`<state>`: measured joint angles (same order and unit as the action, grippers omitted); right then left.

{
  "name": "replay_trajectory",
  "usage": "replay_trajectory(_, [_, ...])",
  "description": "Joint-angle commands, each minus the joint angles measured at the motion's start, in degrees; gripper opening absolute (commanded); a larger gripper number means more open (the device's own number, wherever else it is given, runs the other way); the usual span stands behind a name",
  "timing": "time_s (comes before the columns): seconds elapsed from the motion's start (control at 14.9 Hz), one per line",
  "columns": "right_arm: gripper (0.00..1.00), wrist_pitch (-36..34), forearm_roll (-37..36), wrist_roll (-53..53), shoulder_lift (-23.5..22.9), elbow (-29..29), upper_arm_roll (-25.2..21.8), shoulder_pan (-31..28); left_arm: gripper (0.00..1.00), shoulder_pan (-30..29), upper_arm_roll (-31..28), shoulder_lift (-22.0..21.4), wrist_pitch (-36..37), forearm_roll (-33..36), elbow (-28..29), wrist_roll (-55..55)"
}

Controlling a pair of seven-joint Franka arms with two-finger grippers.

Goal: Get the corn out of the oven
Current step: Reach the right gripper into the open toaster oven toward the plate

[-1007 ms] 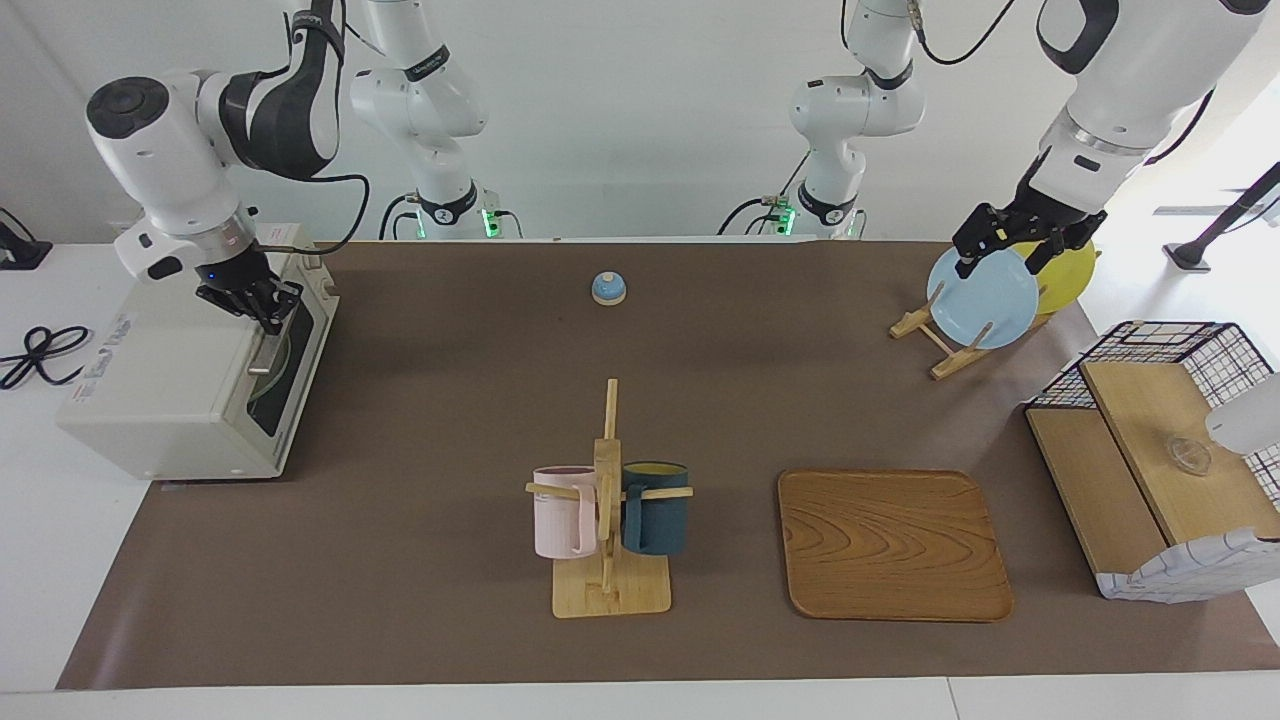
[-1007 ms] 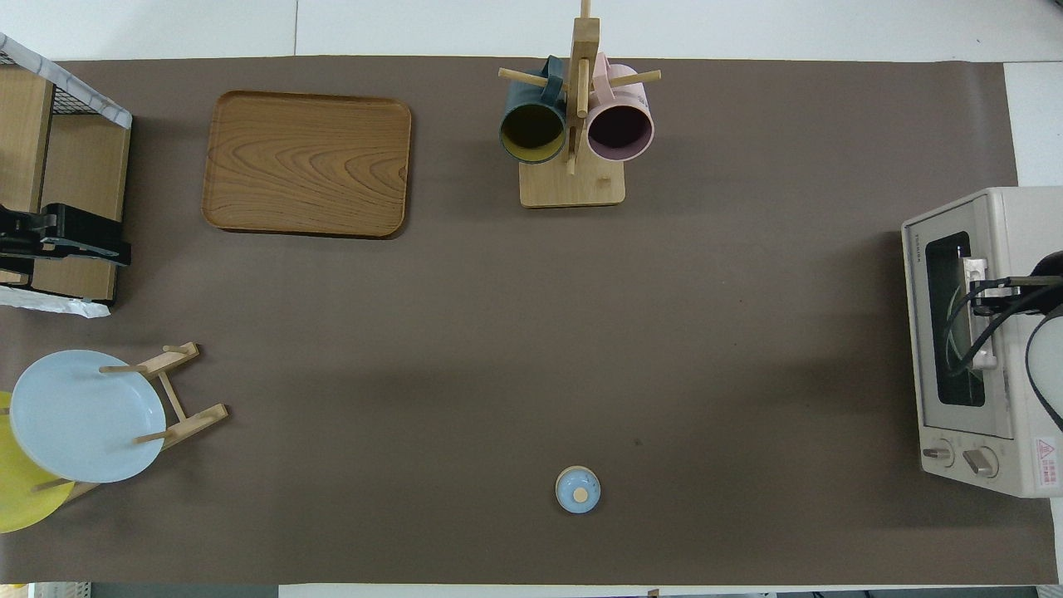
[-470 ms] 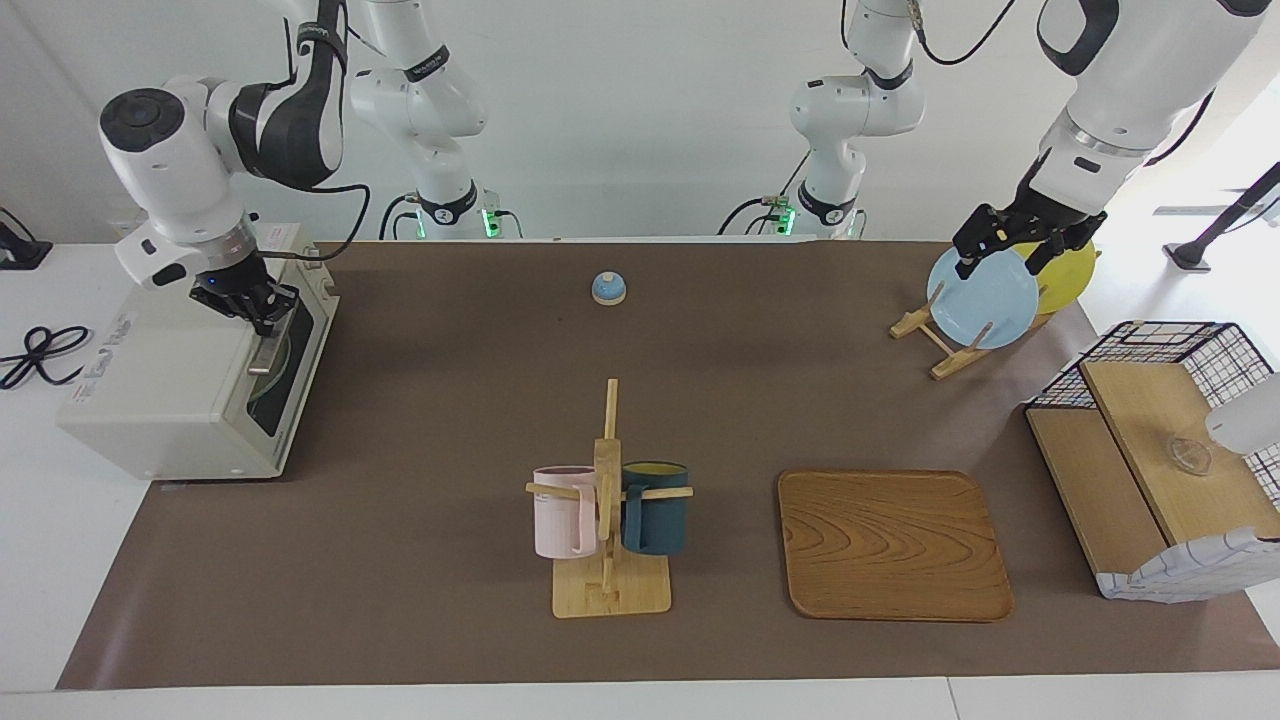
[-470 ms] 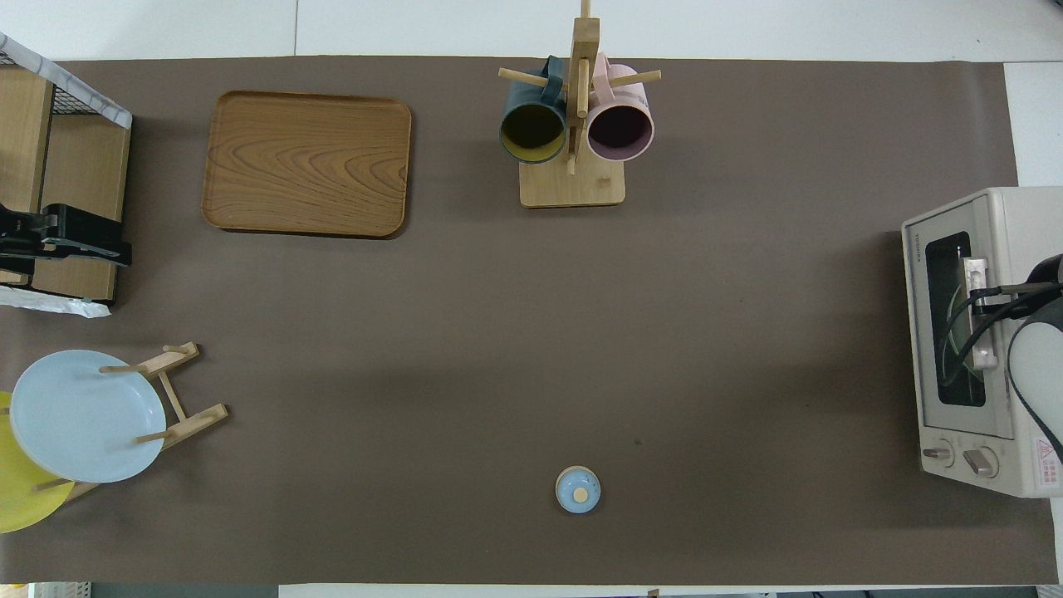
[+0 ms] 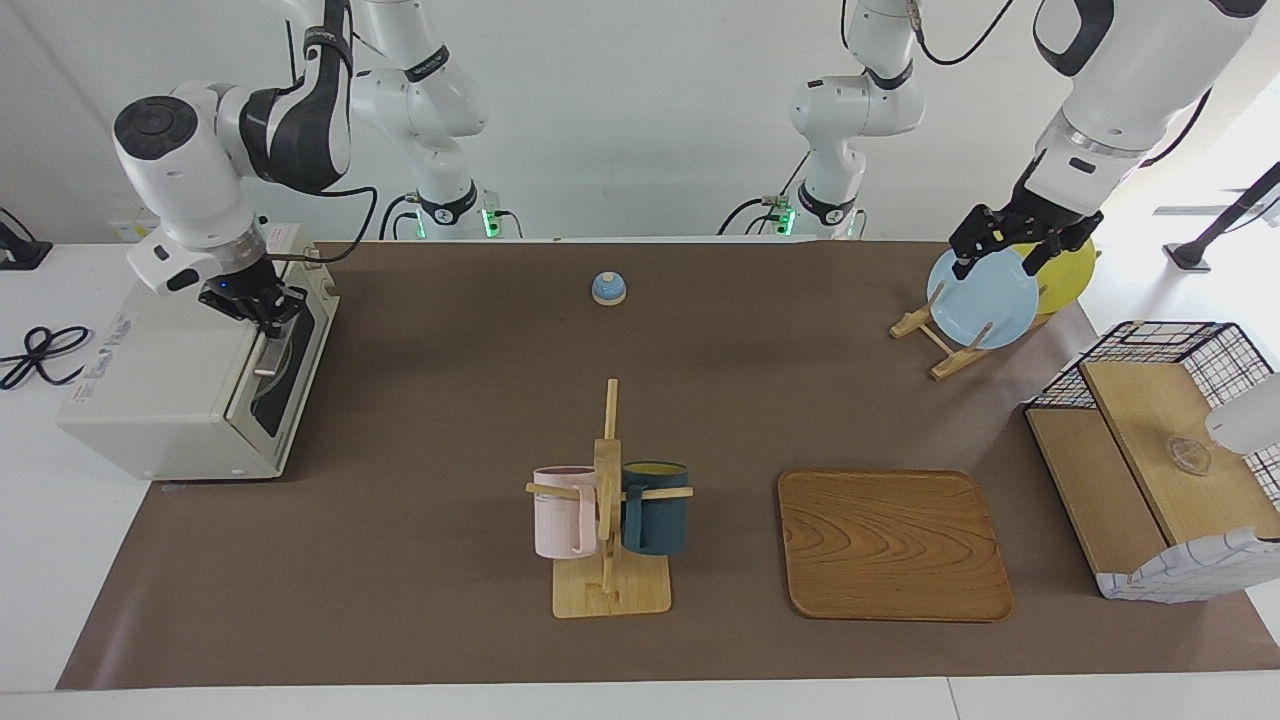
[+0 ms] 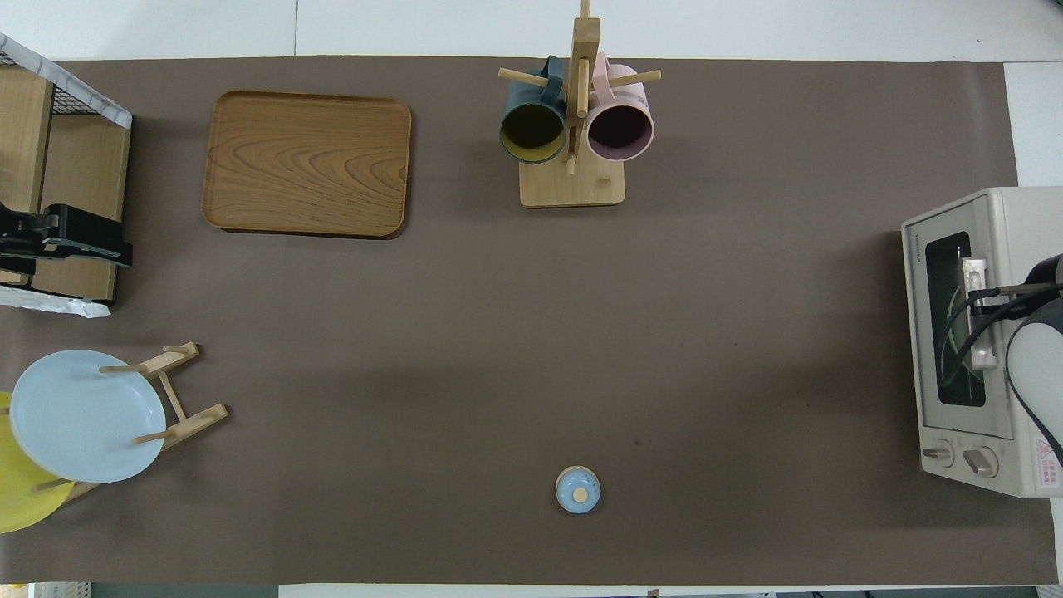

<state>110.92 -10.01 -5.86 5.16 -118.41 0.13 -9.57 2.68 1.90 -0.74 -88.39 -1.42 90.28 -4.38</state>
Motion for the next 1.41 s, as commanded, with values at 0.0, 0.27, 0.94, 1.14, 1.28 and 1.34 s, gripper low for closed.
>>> replay_trajectory(0.0, [0.00, 6.93, 2.18, 1.37, -3.31, -3.50, 0.14, 1.13, 1.00, 0.13, 0.03, -1.72, -1.69, 0.28, 2.27, 0.51])
replay_trajectory(0.27, [0.00, 9.04, 2.97, 5.59, -5.94, -3.50, 0.22, 3.15, 1.00, 0.13, 0.12, -1.63, -1.87, 0.10, 2.18, 0.51])
replay_trajectory(0.94, [0.00, 21.25, 2.98, 9.28, -7.36, -11.31, 0.22, 5.62, 1.00, 0.22, 0.38, -1.28, -2.57, 0.10, 2.54, 0.60])
replay_trajectory(1.14, [0.00, 24.68, 2.98, 9.20, -6.31, -14.82, 0.22, 5.36, 1.00, 0.22, 0.47, -1.19, -2.83, -1.04, 2.62, 0.60])
replay_trajectory(1.28, [0.00, 27.06, 3.06, 9.28, -6.04, -16.67, 0.22, 5.44, 1.00, 0.22, 0.56, -1.19, -3.10, -1.04, 2.62, 0.51])
replay_trajectory(1.34, [0.00, 27.76, 3.59, 9.28, -6.13, -17.03, 0.22, 5.53, 1.00, 0.30, 0.56, -1.19, -3.10, -1.04, 2.62, 0.51])
